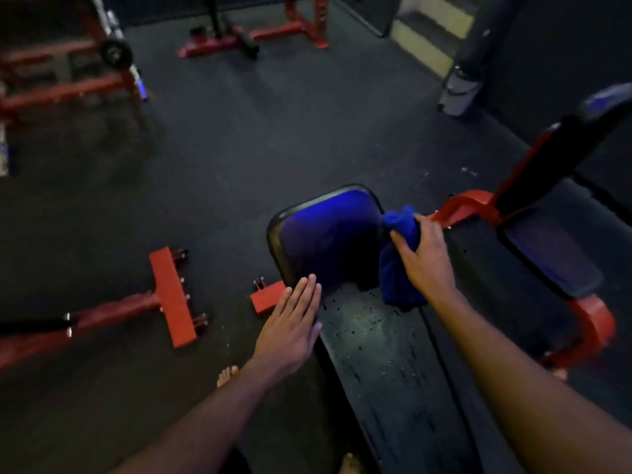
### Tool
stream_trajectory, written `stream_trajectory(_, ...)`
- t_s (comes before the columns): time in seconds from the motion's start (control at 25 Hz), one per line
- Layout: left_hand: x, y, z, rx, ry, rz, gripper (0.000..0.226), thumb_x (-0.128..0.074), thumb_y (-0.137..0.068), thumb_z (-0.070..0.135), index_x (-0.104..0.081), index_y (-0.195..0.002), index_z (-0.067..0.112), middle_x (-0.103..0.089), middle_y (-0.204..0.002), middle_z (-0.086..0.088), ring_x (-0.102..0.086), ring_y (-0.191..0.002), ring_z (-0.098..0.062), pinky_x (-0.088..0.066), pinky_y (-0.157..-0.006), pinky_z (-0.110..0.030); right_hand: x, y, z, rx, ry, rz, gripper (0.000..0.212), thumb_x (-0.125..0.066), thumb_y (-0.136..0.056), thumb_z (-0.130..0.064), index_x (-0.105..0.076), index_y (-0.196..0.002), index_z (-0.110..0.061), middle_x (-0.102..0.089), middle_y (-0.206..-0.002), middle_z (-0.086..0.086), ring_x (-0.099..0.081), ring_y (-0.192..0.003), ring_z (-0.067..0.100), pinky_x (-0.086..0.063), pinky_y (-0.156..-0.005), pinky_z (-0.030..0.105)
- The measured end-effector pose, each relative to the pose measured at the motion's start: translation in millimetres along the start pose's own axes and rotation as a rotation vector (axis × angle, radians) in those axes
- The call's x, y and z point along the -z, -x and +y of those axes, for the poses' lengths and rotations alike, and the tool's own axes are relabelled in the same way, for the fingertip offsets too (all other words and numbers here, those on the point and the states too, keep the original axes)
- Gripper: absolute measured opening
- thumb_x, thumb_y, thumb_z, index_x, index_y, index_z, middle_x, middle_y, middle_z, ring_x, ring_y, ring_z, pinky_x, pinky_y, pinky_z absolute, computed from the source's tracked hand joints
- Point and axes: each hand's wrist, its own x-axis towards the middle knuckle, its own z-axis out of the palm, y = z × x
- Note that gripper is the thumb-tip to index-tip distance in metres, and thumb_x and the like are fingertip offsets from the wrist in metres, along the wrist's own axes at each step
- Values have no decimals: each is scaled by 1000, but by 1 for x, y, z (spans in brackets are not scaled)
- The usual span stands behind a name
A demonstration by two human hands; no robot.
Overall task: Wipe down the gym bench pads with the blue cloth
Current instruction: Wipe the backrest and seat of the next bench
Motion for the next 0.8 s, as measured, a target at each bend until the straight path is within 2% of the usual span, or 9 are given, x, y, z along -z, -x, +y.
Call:
stream_trajectory(0.08, -24, 0, 36, 97, 9, 21, 69, -37, -107, 44, -19, -162, 6, -8, -172, -10, -8, -159, -24, -16, -124, -45, 0, -39, 4, 149, 35, -10, 51, -61, -96, -35, -48, -138, -9, -50, -129, 14, -51, -120, 26, -36, -101, 29)
stream_trajectory(0.24, -56, -19, 74, 236, -61, 71, 72, -34, -106, 47, -18, -162, 4, -7, -172, -13, -6, -159, -26, -11, -126, -47, -41, -92, 7, 360, 67, -35, 55, -54, -97, -38, -43, -144, -11, -47, -132, 12, -50, -120, 30, -43, -98, 43)
stream_trajectory(0.4, -81, -17, 83, 280, -104, 147, 70, -34, -106, 43, -22, -160, 1, -13, -170, -15, -11, -158, -27, -11, -127, -46, -102, -90, 29, 434, 324, 105, 61, -45, -95, -45, -38, -149, -17, -43, -146, 12, -46, -128, 34, -38, -102, 49)
stream_trajectory(0.6, -106, -5, 111, 278, -130, 164, 69, -38, -104, 41, -27, -159, 1, -16, -170, -16, -16, -157, -28, -15, -127, -45, -111, -93, 18, 468, 287, 153, 50, -51, -90, -32, -53, -137, -17, -48, -144, 13, -47, -129, 35, -41, -100, 47)
stream_trajectory(0.68, -108, -5, 110, 283, -144, 166, 69, -39, -103, 41, -28, -158, 2, -19, -169, -16, -15, -157, -28, -14, -127, -45, -133, -78, -10, 640, 256, 168, 48, -53, -84, -28, -61, -129, -14, -56, -137, 14, -52, -124, 36, -43, -101, 47)
stream_trajectory(0.8, -107, -4, 107, 275, -147, 158, 66, -39, -103, 40, -28, -157, 3, -27, -166, -17, -14, -157, -29, -13, -127, -46, -174, -34, -65, 982, 231, 28, 47, -57, -82, -29, -65, -125, -13, -59, -134, 14, -54, -124, 37, -40, -102, 48)
